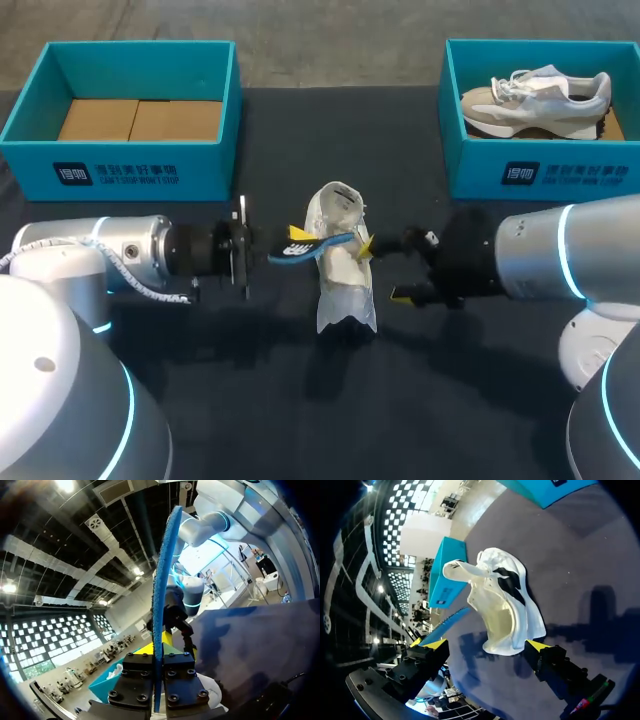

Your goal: Take the shoe out of the shoebox, open the shoe tongue, remove and reinsert the insole, then place the shoe into the shoebox

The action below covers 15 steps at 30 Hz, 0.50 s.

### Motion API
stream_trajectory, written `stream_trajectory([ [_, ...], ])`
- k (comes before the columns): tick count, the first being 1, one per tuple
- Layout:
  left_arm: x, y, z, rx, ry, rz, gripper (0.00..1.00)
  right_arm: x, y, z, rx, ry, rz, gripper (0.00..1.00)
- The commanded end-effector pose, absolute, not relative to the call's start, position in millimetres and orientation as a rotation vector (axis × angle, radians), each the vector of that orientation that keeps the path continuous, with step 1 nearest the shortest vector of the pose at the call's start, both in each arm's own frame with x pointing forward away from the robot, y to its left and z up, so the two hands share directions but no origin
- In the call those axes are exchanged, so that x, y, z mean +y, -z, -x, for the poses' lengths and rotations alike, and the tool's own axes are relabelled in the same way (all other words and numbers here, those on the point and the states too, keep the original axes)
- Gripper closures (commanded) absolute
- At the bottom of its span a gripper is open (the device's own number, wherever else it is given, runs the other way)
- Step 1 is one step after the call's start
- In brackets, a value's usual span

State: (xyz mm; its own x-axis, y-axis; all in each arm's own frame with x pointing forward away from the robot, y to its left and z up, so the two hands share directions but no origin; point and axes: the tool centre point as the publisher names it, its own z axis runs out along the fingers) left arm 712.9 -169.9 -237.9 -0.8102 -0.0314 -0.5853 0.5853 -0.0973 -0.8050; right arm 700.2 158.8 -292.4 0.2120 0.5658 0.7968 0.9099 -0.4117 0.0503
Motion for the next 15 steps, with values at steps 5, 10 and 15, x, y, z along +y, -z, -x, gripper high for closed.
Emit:
stream_trajectory([
  [5, -177.4, 243.0, -717.2, 1.762, 1.98, -0.59, 1.0, 169.9, 291.9, -701.5, -1.367, 1.077, 2.103, 0.0],
  [10, -181.4, 244.0, -718.5, 1.766, 1.993, -0.58, 1.0, 169.9, 291.9, -701.5, -1.367, 1.077, 2.103, 0.0],
  [15, -182.6, 243.8, -718.8, 1.778, 1.99, -0.582, 1.0, 165.4, 292.2, -700.7, -1.37, 1.073, 2.104, 0.0],
])
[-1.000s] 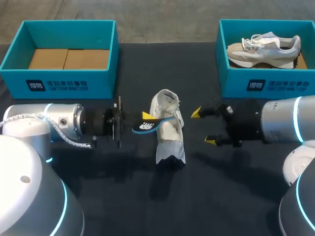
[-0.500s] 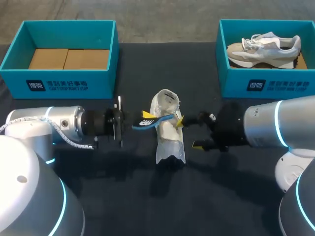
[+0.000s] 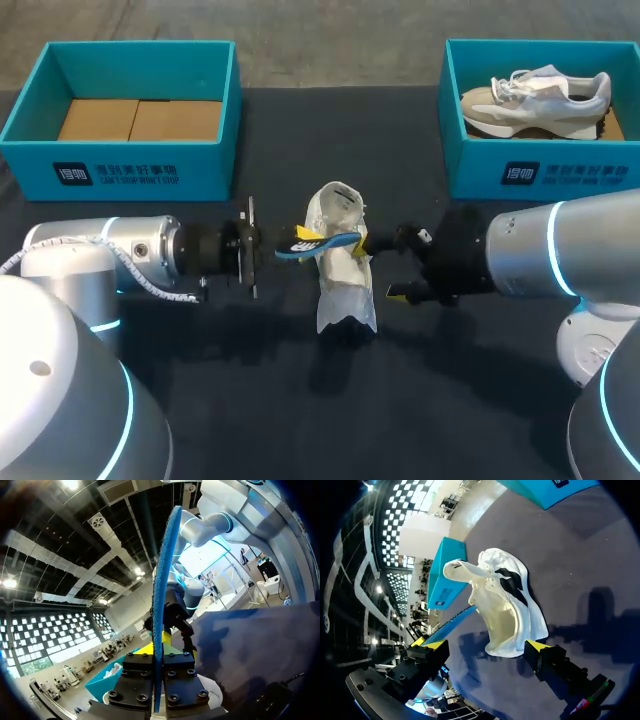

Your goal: Take the shoe out of the shoebox, open the shoe tongue, remove and reinsert the insole, then place the shoe into the shoebox

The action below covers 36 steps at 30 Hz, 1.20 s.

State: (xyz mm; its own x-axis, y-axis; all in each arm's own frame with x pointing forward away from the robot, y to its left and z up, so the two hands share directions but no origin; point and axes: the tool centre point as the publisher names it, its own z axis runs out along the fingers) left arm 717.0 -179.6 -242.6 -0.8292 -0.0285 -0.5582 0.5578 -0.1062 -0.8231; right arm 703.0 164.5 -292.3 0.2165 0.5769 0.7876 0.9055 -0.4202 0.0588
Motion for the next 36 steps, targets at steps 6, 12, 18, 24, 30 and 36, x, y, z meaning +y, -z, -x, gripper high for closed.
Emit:
stream_trajectory([
  [6, -182, 246, -717, 1.796, 1.982, -0.577, 1.0, 151, 295, -699, -1.371, 1.076, 2.129, 0.0],
  [12, -178, 247, -712, 1.812, 1.978, -0.564, 1.0, 145, 299, -694, -1.387, 1.049, 2.133, 0.0],
  [18, -173, 249, -712, 1.822, 1.975, -0.535, 1.0, 146, 299, -694, -1.425, 1.068, 2.1, 0.0],
  [24, -169, 250, -711, 1.831, 1.977, -0.526, 1.0, 147, 301, -698, -1.467, 1.106, 2.047, 0.0],
  [30, -168, 250, -712, 1.835, 1.978, -0.524, 1.0, 147, 302, -699, -1.463, 1.13, 2.041, 0.0],
  [36, -166, 257, -714, 1.858, 1.965, -0.526, 1.0, 147, 302, -699, -1.463, 1.13, 2.041, 0.0],
])
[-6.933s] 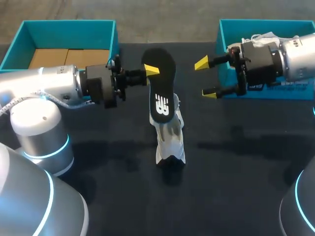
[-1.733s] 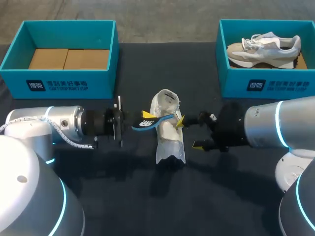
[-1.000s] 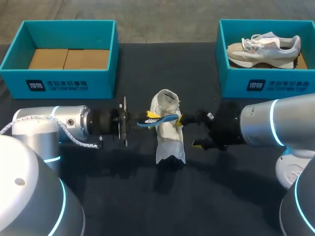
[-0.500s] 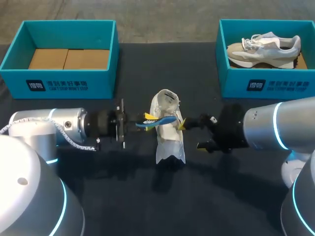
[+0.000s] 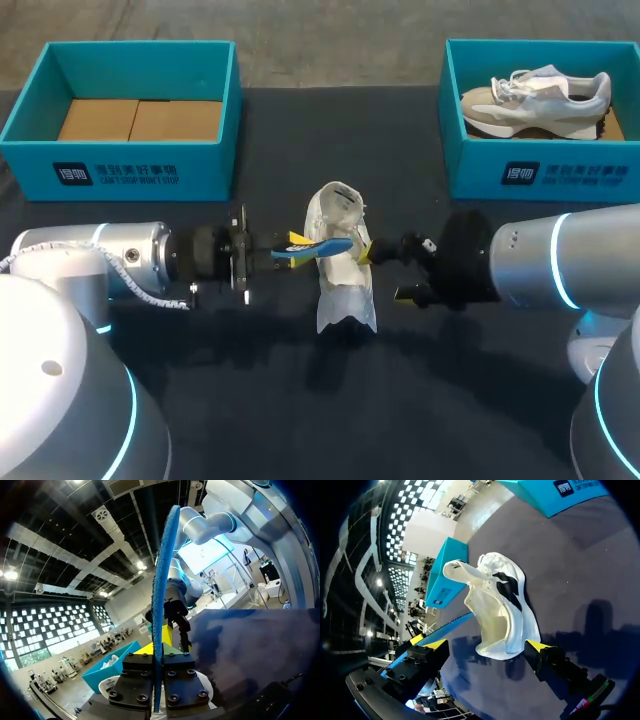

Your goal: Take the shoe out of the shoebox, open the shoe tongue, remove and reinsert the insole, then place the shoe into the shoebox

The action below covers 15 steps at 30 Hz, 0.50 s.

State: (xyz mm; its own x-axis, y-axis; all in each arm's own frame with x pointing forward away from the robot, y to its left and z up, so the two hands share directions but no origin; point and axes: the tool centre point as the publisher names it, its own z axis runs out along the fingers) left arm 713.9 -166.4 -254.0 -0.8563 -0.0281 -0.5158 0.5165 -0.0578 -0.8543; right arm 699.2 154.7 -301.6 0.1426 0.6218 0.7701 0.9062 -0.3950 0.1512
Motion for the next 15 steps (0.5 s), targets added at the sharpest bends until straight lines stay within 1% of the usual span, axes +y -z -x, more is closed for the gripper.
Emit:
stream_trajectory([
  [1, -167, 258, -714, 1.859, 1.965, -0.527, 1.0, 147, 302, -699, -1.463, 1.13, 2.041, 0.0],
  [15, -166, 268, -718, 1.892, 1.943, -0.508, 1.0, 147, 302, -699, -1.463, 1.13, 2.041, 0.0],
])
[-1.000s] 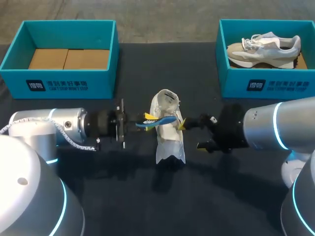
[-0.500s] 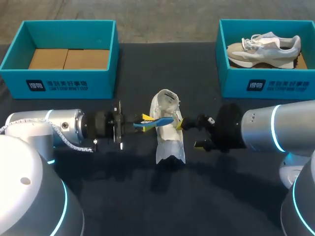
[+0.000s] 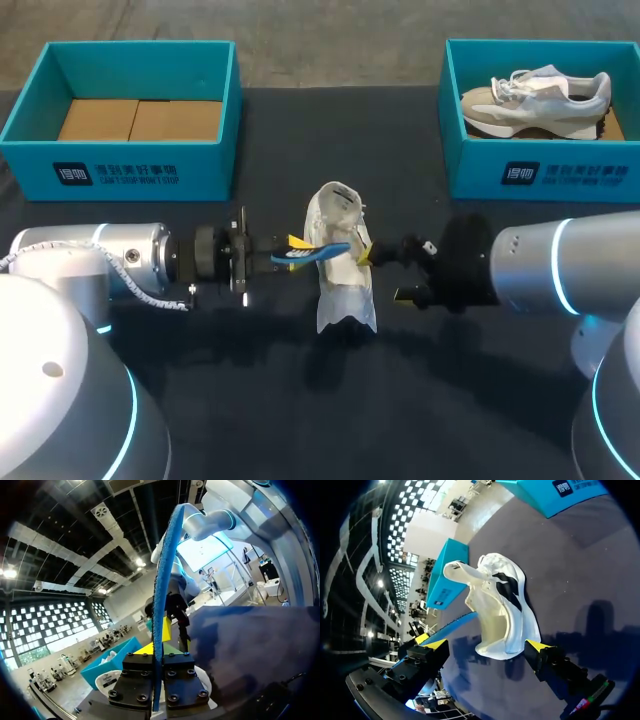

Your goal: Take the shoe out of the shoebox, open the shoe tongue, remove and reinsert the insole, then place the shoe into the shoebox

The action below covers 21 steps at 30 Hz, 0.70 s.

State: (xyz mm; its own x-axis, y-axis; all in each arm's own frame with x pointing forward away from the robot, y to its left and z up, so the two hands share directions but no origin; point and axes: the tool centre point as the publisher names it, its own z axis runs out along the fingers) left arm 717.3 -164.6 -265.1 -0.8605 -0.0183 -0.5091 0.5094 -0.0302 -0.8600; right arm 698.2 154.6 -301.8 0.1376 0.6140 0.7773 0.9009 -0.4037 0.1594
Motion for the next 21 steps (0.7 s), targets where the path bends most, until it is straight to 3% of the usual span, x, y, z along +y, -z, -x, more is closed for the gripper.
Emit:
stream_trajectory([
  [1, -166, 268, -718, 1.894, 1.941, -0.507, 1.0, 147, 302, -699, -1.463, 1.13, 2.041, 0.0],
  [21, -177, 245, -719, 1.819, 1.978, -0.522, 1.0, 147, 302, -699, -1.463, 1.13, 2.041, 0.0],
])
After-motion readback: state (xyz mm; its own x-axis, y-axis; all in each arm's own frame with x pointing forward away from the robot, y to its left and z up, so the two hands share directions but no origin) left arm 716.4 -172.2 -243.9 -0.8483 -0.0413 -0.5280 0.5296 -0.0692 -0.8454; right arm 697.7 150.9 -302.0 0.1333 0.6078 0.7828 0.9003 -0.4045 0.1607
